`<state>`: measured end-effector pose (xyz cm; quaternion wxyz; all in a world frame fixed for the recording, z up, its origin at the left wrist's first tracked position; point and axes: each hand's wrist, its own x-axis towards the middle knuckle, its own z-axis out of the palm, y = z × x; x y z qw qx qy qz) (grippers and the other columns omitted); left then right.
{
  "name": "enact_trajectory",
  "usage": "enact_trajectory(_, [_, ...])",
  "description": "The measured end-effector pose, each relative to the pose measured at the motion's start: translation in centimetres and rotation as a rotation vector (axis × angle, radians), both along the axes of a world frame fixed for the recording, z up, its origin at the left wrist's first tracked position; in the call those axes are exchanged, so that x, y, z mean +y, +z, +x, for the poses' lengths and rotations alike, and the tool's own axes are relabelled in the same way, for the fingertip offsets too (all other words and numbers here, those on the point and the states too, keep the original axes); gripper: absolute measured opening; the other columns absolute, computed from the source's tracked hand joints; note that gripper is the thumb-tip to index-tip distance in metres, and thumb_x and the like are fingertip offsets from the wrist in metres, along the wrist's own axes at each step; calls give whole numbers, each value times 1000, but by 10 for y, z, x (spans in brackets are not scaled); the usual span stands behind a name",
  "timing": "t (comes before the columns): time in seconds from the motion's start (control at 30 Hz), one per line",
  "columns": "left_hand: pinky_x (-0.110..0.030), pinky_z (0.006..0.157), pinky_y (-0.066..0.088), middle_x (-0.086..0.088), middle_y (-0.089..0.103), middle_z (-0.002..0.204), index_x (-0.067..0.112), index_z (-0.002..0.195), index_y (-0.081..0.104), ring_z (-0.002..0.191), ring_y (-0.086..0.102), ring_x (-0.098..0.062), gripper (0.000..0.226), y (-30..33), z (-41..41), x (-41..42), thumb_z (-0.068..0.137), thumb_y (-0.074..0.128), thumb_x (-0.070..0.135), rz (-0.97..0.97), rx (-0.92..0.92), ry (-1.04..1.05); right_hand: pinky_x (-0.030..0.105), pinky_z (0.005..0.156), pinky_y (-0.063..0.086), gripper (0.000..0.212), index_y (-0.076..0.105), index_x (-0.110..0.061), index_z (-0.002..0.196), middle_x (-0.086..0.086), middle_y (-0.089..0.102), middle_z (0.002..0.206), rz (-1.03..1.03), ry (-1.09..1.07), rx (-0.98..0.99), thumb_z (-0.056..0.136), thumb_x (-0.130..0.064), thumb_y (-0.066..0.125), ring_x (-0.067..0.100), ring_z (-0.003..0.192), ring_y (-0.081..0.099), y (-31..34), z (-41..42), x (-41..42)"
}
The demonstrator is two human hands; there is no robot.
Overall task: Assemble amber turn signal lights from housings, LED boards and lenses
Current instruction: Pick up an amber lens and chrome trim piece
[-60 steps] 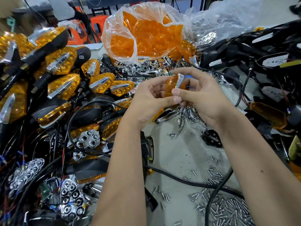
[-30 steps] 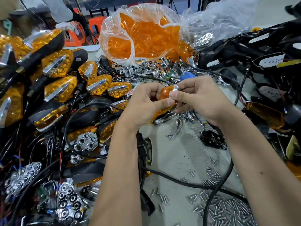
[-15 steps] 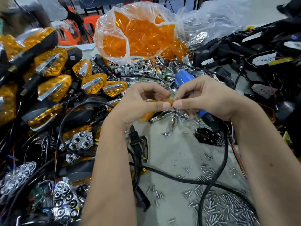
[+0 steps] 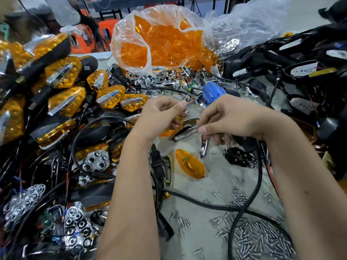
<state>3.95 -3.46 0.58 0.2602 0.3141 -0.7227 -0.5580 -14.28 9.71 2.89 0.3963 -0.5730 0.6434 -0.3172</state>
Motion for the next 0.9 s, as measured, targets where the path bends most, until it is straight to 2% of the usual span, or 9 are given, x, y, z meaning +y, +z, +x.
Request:
enact_trajectory(0.1, [-26, 63, 59, -4, 78, 86, 9, 96, 76, 69, 69, -16, 21, 4, 2, 0, 100, 68, 28, 0, 0, 19, 23, 46, 51, 8, 78, -18, 95, 7, 74, 67, 52, 42, 106, 92, -10, 75, 14, 50, 66, -2, 10, -5])
enact_trajectory(0.17, [-26, 62, 58, -4, 78, 87, 11, 95, 76, 69, 71, -16, 22, 9, 6, -2, 101, 66, 30, 7, 23, 40, 25, 46, 50, 11, 77, -21, 101, 7, 73, 66, 127, 123, 125, 92, -17, 76, 16, 51, 64, -2, 22, -9])
enact_trajectory(0.27, [-26, 62, 57, -5, 78, 91, 13, 94, 75, 72, 71, -19, 24, 16, 16, -8, 102, 65, 33, 16, 79, 66, 26, 48, 50, 20, 76, -24, 104, -3, 67, 57, 126, 189, 203, 86, -29, 83, 12, 48, 59, -1, 42, -17])
enact_trajectory(0.43, [-27, 60, 56, -8, 76, 92, 15, 89, 76, 71, 69, -20, 24, 17, 20, -11, 101, 66, 34, 62, 155, 91, 24, 53, 46, 22, 72, -22, 81, -17, 57, 46, 161, 177, 416, 77, -34, 90, 0, 43, 51, -5, 62, -24])
enact_trajectory(0.53, [-26, 59, 55, -5, 76, 88, 14, 88, 75, 69, 68, -19, 24, 16, 7, -1, 102, 65, 30, 35, 115, 57, 21, 52, 44, 18, 72, -22, 82, -22, 57, 46, 129, 105, 455, 80, -30, 89, -3, 44, 52, 2, 55, -19])
enact_trajectory(0.67, [-26, 56, 54, -1, 73, 75, 12, 82, 73, 66, 65, -16, 25, 23, -25, 20, 102, 63, 23, -26, 128, 42, 25, 51, 50, 14, 72, -21, 83, -5, 70, 63, 77, -45, 363, 86, -30, 83, 11, 50, 64, 22, 30, -3])
enact_trajectory(0.77, [-25, 51, 53, -2, 72, 69, 5, 84, 72, 59, 63, -12, 25, 28, -51, 37, 102, 63, 19, -85, 127, 58, 29, 55, 54, 15, 70, -24, 82, 2, 74, 71, 76, -257, 418, 88, -33, 80, 15, 53, 69, 30, -2, 12])
enact_trajectory(0.83, [-26, 49, 51, -2, 71, 66, 2, 80, 70, 54, 62, -12, 27, 29, -75, 47, 101, 63, 17, -108, 94, 60, 31, 60, 57, 15, 70, -23, 78, 5, 75, 73, 68, -448, 467, 89, -27, 79, 20, 59, 70, 30, -26, 21])
enact_trajectory(0.9, [-36, 57, 58, -9, 72, 68, -1, 77, 69, 60, 67, -22, 29, 32, -104, 55, 98, 65, 18, -177, 46, 33, 33, 68, 56, 20, 69, -23, 70, 9, 75, 81, 18, -641, 559, 88, -20, 76, 25, 72, 71, 29, -51, 25])
